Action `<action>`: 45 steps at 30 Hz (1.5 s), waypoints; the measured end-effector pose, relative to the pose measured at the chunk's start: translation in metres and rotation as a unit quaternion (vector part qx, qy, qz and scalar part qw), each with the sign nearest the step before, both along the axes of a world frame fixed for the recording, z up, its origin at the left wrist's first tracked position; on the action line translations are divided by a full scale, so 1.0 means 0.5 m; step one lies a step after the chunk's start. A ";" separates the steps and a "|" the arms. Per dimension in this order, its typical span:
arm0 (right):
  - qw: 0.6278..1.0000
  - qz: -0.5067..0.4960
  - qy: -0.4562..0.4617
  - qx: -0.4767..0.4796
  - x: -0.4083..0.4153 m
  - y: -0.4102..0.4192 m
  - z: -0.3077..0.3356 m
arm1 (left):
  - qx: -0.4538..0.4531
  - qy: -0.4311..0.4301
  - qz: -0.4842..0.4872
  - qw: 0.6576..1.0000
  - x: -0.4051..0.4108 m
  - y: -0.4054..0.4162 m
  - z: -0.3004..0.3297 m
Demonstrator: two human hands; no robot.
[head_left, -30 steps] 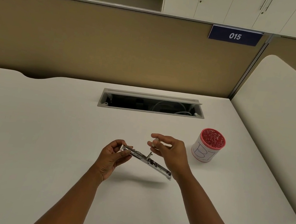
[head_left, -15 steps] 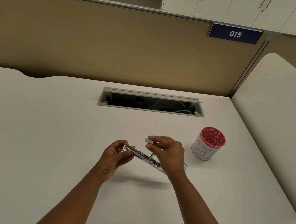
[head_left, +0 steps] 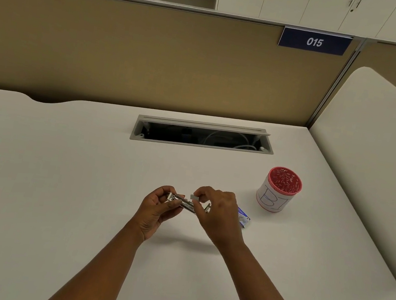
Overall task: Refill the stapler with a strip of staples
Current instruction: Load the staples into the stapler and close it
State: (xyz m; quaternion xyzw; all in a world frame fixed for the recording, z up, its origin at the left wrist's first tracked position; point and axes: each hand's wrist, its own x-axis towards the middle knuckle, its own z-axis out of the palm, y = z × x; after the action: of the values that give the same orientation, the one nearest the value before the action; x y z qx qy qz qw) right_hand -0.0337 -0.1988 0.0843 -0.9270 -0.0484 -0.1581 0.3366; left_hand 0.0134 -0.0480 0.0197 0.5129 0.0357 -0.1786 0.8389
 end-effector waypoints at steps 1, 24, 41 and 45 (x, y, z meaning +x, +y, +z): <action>1.000 -0.002 0.001 0.000 0.000 -0.001 -0.004 | -0.001 0.000 0.000 1.000 0.000 -0.001 0.001; 0.989 -0.104 0.103 -0.015 0.002 0.005 -0.019 | -0.047 0.000 0.001 0.999 0.001 -0.009 0.000; 0.970 -0.006 0.236 -0.053 0.003 -0.058 0.050 | -0.140 0.060 0.049 0.987 -0.008 -0.011 0.007; 0.968 0.013 0.199 -0.151 0.015 -0.064 0.088 | -0.102 0.079 0.021 0.991 -0.018 -0.015 0.000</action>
State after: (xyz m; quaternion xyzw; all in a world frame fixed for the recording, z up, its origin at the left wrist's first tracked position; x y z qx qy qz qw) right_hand -0.0261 -0.2310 0.1282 -0.9792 -0.0156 0.0432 0.1978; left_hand 0.0046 -0.0557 0.0195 0.4078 0.0941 -0.2041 0.8850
